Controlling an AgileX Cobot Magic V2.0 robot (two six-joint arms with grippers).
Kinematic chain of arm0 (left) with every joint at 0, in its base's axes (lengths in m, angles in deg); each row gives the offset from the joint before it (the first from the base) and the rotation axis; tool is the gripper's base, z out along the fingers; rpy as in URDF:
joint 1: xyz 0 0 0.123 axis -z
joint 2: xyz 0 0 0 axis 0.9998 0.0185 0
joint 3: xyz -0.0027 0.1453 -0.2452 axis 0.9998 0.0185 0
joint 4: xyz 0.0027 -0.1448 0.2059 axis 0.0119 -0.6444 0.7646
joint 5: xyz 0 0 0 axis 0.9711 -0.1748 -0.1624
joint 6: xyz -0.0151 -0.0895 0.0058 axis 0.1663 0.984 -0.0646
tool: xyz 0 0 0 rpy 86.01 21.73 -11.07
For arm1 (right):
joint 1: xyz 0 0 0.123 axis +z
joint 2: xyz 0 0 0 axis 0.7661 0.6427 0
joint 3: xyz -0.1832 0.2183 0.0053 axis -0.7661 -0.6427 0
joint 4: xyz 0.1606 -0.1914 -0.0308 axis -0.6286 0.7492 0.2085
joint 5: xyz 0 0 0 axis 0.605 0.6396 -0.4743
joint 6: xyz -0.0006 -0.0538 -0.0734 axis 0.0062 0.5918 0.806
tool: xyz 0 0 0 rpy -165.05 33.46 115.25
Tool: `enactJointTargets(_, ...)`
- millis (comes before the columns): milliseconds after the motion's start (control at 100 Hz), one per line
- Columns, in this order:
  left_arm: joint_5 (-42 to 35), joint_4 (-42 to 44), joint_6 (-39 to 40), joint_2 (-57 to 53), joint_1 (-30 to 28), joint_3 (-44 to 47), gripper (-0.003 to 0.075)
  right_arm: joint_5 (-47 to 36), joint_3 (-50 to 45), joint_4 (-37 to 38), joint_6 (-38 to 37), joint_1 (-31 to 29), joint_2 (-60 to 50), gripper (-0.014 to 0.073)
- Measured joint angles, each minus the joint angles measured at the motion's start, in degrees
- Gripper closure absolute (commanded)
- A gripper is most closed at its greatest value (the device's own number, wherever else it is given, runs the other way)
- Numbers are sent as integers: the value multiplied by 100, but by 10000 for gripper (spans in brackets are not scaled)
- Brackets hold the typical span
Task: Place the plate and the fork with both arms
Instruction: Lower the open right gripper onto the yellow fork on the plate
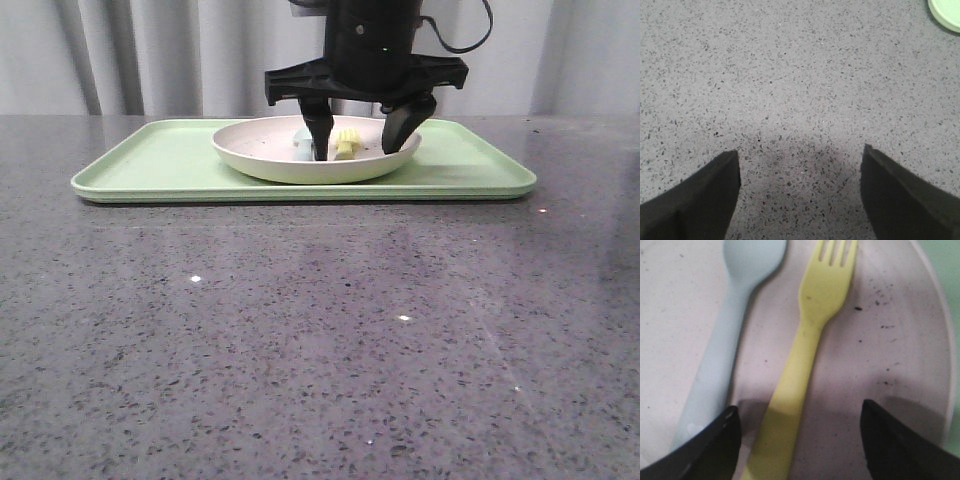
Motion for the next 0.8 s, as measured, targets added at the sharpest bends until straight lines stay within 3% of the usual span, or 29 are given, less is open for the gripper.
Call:
enactJointTargets(360,0,0,0,0,0,0,228,26,0,-90,-14,0,0,192)
enactJointTargets(600,0,0,0,0,0,0,228,49,0,-186,-14,0,0,419)
enactJointTargets(800,0,0,0,0,0,0,228,49,6,-199,-38,0,0,473)
